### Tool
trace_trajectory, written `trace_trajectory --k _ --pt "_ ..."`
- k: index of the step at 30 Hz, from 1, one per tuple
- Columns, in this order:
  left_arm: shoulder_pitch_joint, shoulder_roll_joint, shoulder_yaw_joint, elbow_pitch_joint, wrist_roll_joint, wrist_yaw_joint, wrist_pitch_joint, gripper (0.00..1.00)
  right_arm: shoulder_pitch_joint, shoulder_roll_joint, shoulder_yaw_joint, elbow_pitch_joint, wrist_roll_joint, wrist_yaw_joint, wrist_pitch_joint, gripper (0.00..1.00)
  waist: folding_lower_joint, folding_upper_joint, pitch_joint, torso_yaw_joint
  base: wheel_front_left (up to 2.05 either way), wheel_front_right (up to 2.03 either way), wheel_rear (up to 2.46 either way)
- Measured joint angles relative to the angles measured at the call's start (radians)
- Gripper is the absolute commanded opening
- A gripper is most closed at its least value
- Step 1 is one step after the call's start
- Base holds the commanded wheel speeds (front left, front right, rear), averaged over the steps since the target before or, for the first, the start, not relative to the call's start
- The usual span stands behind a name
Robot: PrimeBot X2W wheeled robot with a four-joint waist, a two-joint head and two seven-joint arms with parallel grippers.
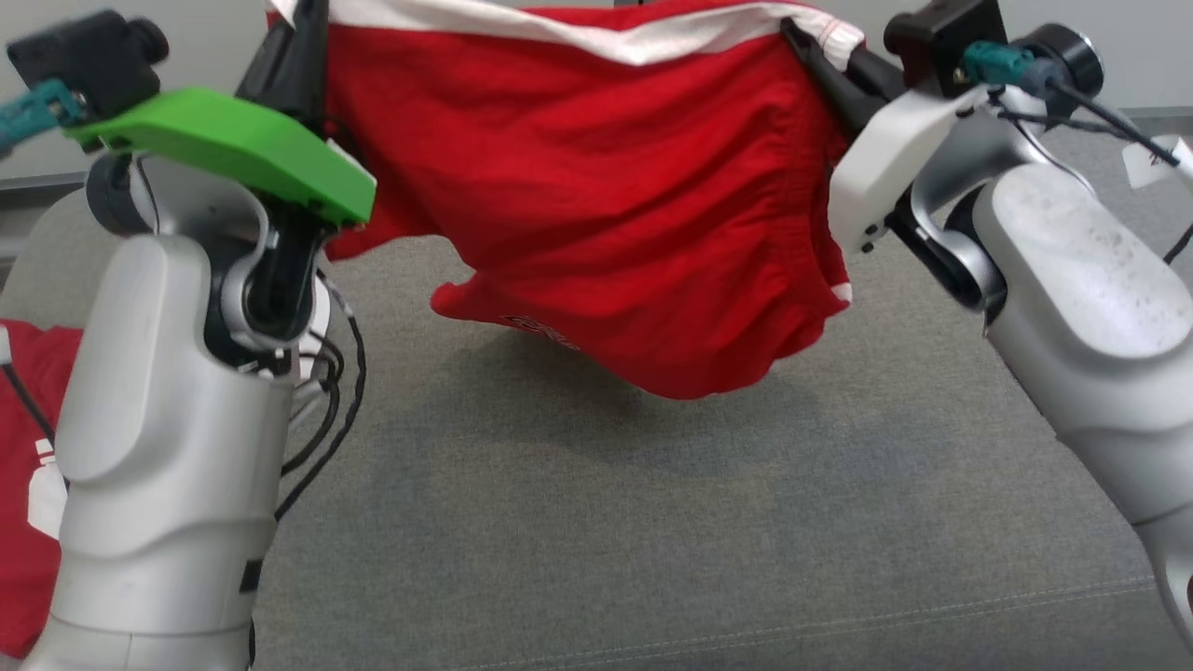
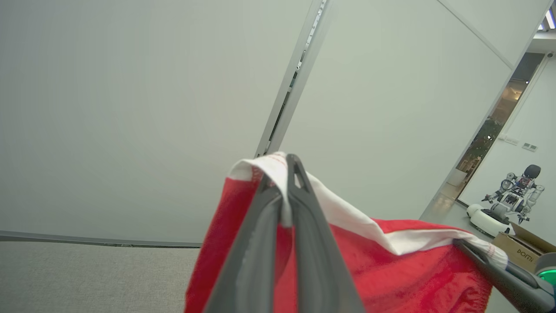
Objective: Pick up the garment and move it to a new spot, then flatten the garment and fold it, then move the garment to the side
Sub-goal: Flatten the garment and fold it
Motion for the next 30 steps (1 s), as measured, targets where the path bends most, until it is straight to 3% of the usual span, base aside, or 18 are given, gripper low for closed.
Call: trace_trajectory --k 7,11,16,20,24,30 --pt "-0.236 -0.025 0.003 0.175 0.032 -0.005 -0.073 0.0 -0.244 -0.005 0.052 0.191 0.015 0.0 -0.026 0.0 0.0 0.0 0.069 0.017 0.0 0.0 0.0" --pt "-0.364 -0.056 0.008 0.264 0.054 -0.023 -0.217 0.0 -0.395 0.01 0.013 0.324 -0.07 0.0 -0.142 0.0 0.0 0.0 0.124 0.036 0.0 0.0 0.0" --pt "-0.449 -0.074 -0.004 0.342 0.062 -0.083 -0.356 0.0 -0.495 0.041 -0.055 0.466 -0.197 0.0 -0.284 0.0 0.0001 0.0 0.199 0.063 0.0 0.0 0.0" --pt "-0.427 -0.091 -0.041 0.359 0.056 -0.129 -0.392 0.0 -0.495 0.045 -0.125 0.547 -0.269 0.0 -0.321 0.0 0.0001 0.0 0.256 0.085 0.0 0.0 0.0" --pt "-0.295 -0.091 -0.078 0.338 0.052 -0.152 -0.404 0.0 -0.405 0.08 -0.124 0.587 -0.282 0.0 -0.328 0.0 0.0003 0.0 0.307 0.101 0.0 0.0 0.0" --pt "-0.069 -0.094 -0.011 0.213 0.059 -0.161 -0.407 0.0 -0.239 0.101 -0.074 0.483 -0.18 0.0 -0.329 0.0 0.0002 0.0 0.354 0.104 0.0 0.0 0.0"
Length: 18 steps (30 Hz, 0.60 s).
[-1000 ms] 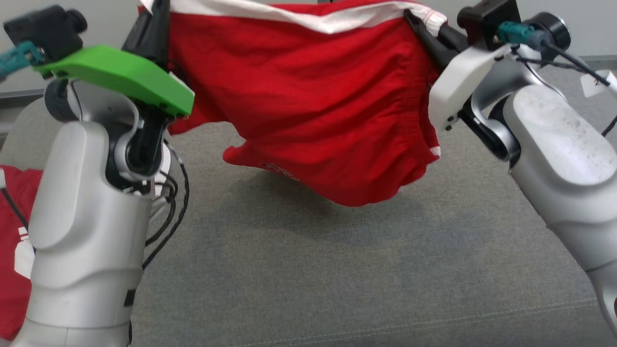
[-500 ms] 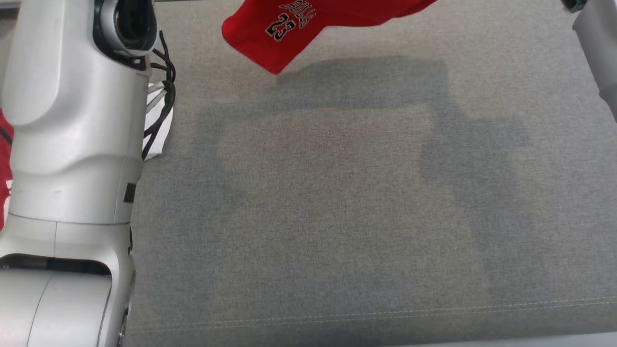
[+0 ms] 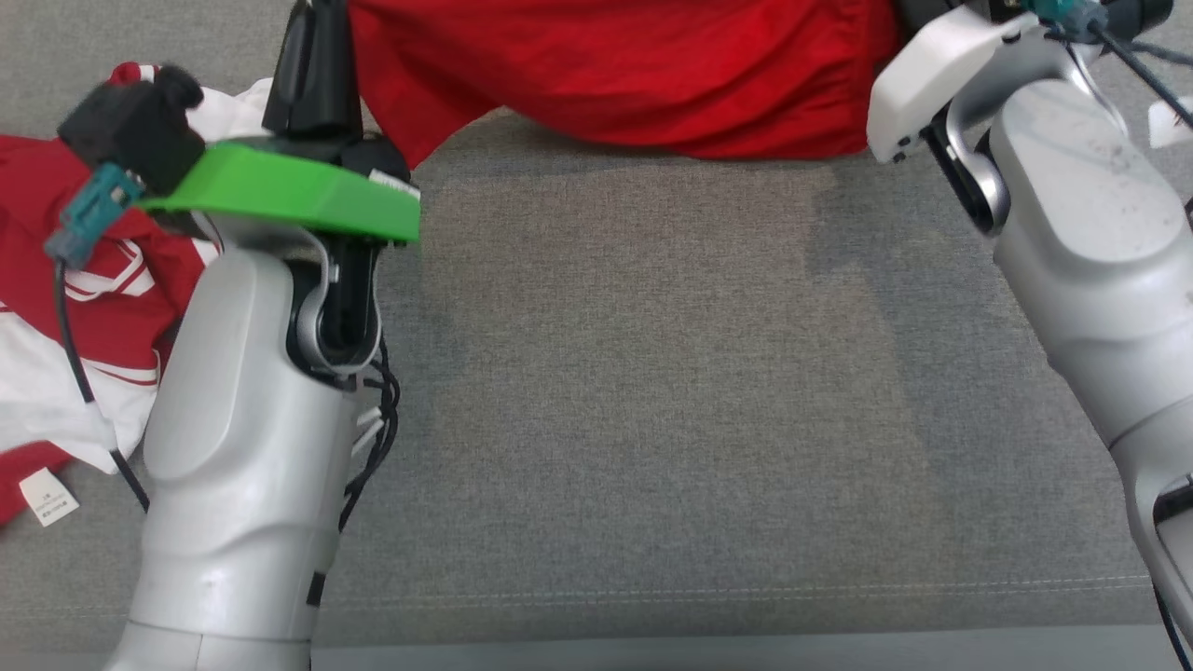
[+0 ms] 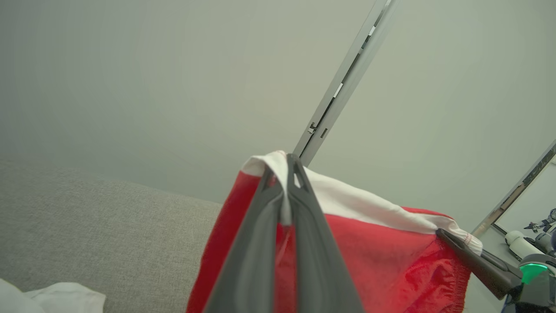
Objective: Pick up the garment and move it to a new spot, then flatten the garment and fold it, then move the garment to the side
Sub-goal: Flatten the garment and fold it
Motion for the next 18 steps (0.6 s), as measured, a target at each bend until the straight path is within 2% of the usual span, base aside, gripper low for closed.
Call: trace_trajectory --k 7,11,15,18 --pt "0.204 0.003 0.072 -0.145 0.048 -0.003 -0.001 0.0 0.192 -0.056 0.1 -0.205 0.154 0.0 0.0 0.0 -0.0001 0.0 -0.018 -0.021 0.0 0.0 0.0" --pt "0.318 0.026 0.053 -0.254 0.062 -0.005 -0.001 0.0 0.297 -0.099 0.151 -0.306 0.206 0.0 0.0 0.0 -0.0001 0.0 -0.042 -0.036 0.0 0.0 0.0" --pt "0.46 0.064 0.029 -0.363 0.073 -0.005 -0.001 0.0 0.42 -0.129 0.149 -0.405 0.229 0.0 0.0 0.0 -0.0001 0.0 -0.073 -0.046 0.0 0.0 0.0" --pt "0.57 0.071 0.032 -0.444 0.088 -0.005 -0.001 0.0 0.532 -0.142 0.117 -0.473 0.227 0.0 0.0 0.0 -0.0002 0.0 -0.099 -0.047 0.0 0.0 0.0"
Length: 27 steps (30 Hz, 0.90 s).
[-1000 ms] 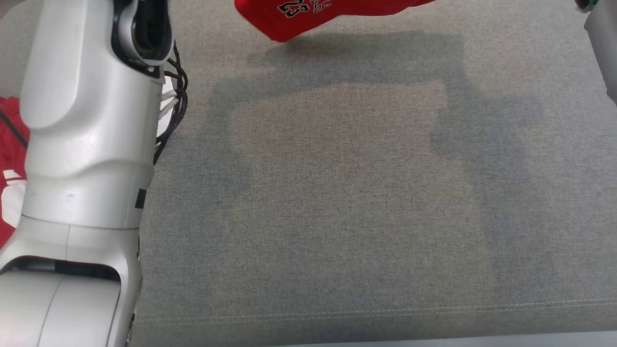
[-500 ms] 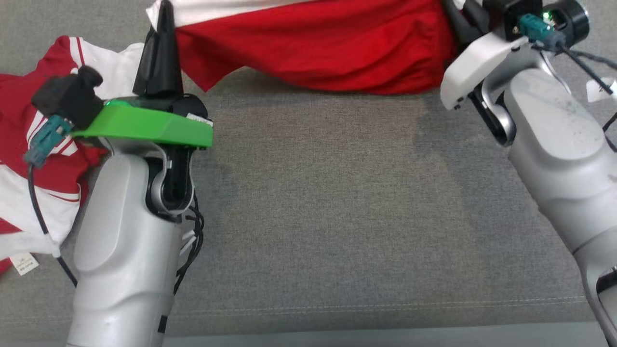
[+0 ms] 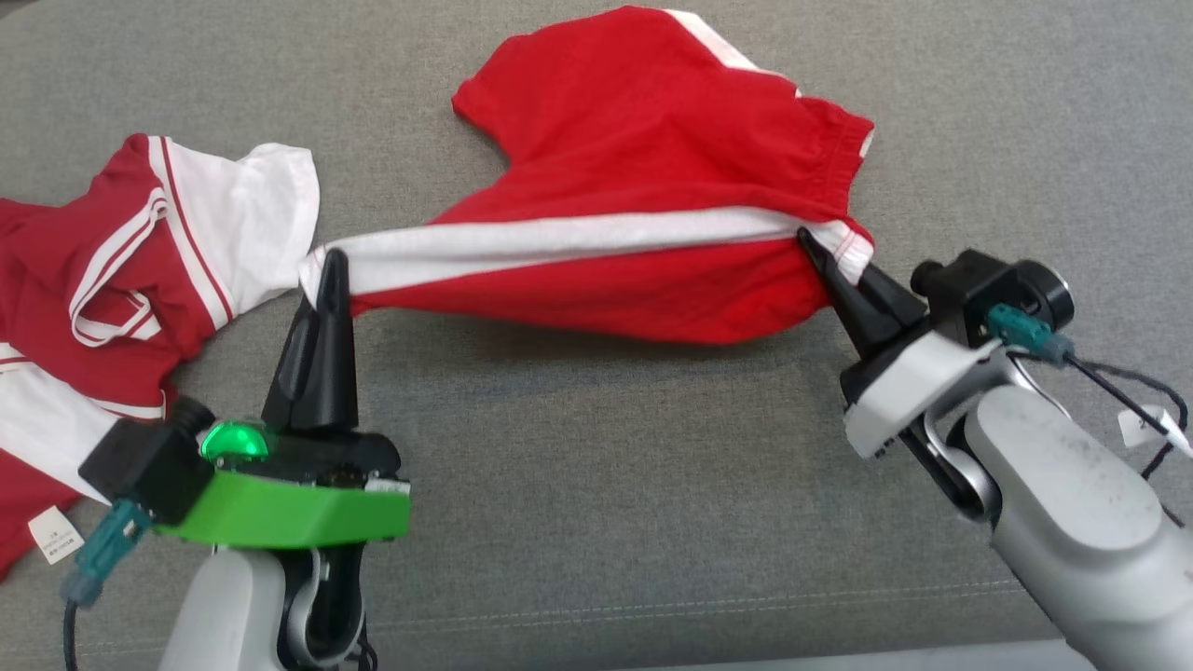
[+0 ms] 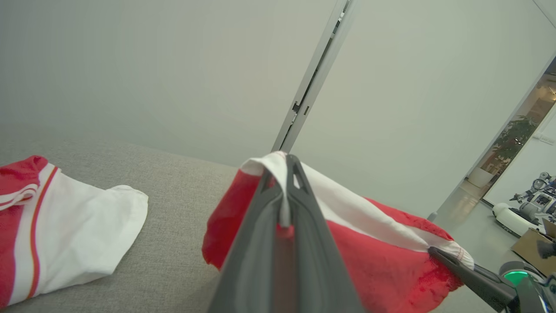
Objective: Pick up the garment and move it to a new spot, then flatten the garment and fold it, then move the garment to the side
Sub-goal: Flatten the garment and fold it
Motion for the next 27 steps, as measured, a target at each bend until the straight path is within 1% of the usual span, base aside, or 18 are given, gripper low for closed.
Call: trace_trajectory --k 6,9,12,14,18,20,24,27 --pt "0.207 -0.014 0.014 -0.125 0.07 0.0 0.0 0.0 0.247 0.007 -0.118 -0.144 -0.035 0.0 0.0 0.0 0.0 0.0 -0.06 0.014 0.0 0.0 0.0" --pt "0.297 -0.012 -0.038 -0.161 0.143 0.0 0.0 0.0 0.425 0.028 -0.209 -0.227 -0.049 0.0 0.0 0.0 0.0 0.0 -0.107 0.031 0.0 0.0 0.0" --pt "0.351 -0.002 -0.068 -0.182 0.182 0.0 0.0 0.0 0.538 0.038 -0.234 -0.289 -0.068 0.0 0.006 0.0 0.0 0.0 -0.143 0.043 0.0 0.0 0.0" --pt "0.391 0.002 -0.068 -0.2 0.197 0.0 0.0 0.0 0.597 0.041 -0.252 -0.333 -0.085 0.0 0.023 0.0 0.0 0.0 -0.165 0.048 0.0 0.0 0.0" --pt "0.456 0.012 -0.049 -0.229 0.215 0.0 0.0 0.0 0.682 0.038 -0.267 -0.413 -0.117 0.0 0.07 0.0 -0.0001 0.0 -0.195 0.048 0.0 0.0 0.0" --pt "0.484 0.016 -0.03 -0.232 0.215 0.0 0.0 0.0 0.717 0.031 -0.273 -0.453 -0.118 0.0 0.095 0.0 -0.0001 0.0 -0.199 0.036 0.0 0.0 0.0" --pt "0.482 0.019 -0.024 -0.219 0.208 0.0 0.0 0.0 0.721 0.035 -0.281 -0.477 -0.118 0.0 0.114 0.0 0.0 0.0 -0.194 0.018 0.0 0.0 0.0" --pt "0.461 0.02 -0.026 -0.183 0.193 0.0 0.0 0.0 0.714 0.051 -0.274 -0.48 -0.109 0.0 0.117 0.0 0.0 0.0 -0.188 0.007 0.0 0.0 0.0"
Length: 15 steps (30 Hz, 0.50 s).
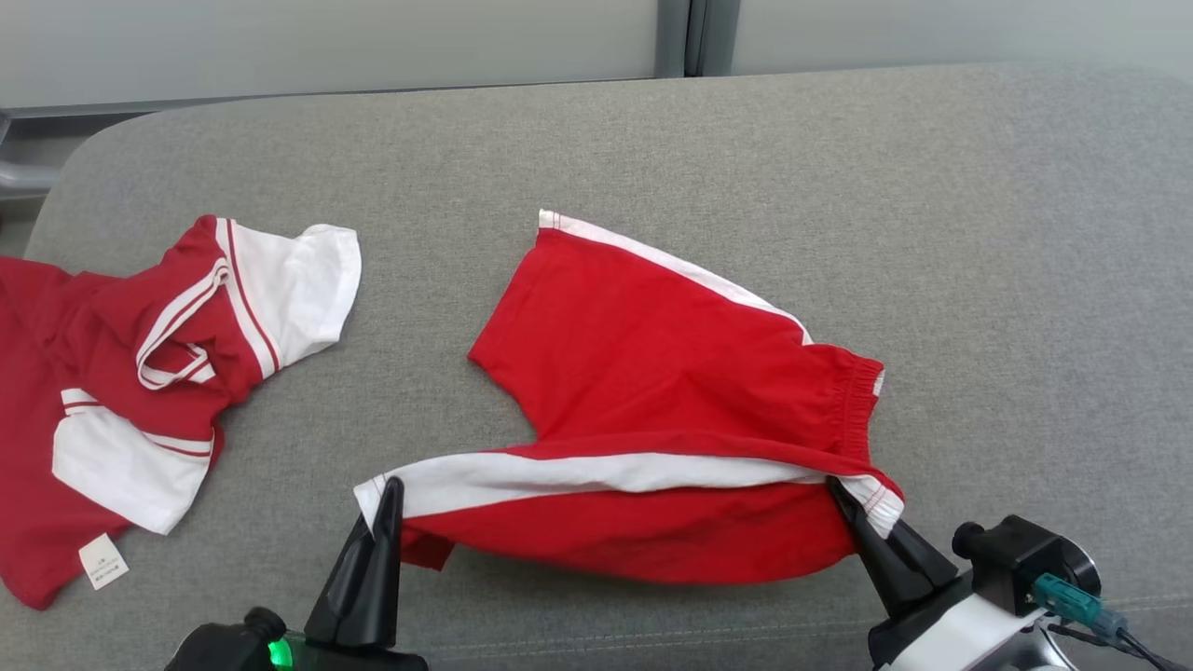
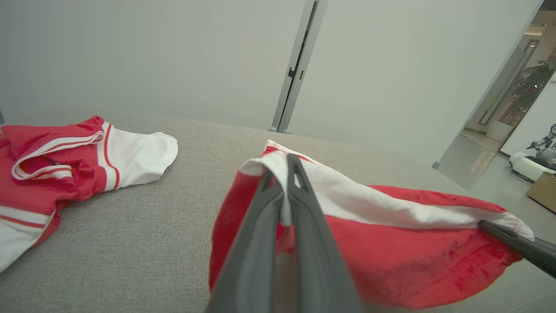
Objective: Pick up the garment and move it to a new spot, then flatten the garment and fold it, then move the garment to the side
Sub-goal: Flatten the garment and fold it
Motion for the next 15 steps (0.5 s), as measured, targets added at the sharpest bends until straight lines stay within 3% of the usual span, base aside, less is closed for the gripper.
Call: trace_trajectory --k 6,15 --pt "-0.109 0.026 -0.006 0.089 -0.047 0.0 0.0 0.0 -0.048 0.025 0.022 0.012 0.039 0.0 0.009 0.0 0.0 0.0 0.015 -0.026 0.0 0.0 0.0" --pt "-0.349 0.13 -0.059 0.243 -0.1 0.0 0.0 0.0 -0.14 0.068 0.004 0.046 0.069 0.0 0.078 0.0 0.0 0.0 0.056 -0.074 0.0 0.0 0.0"
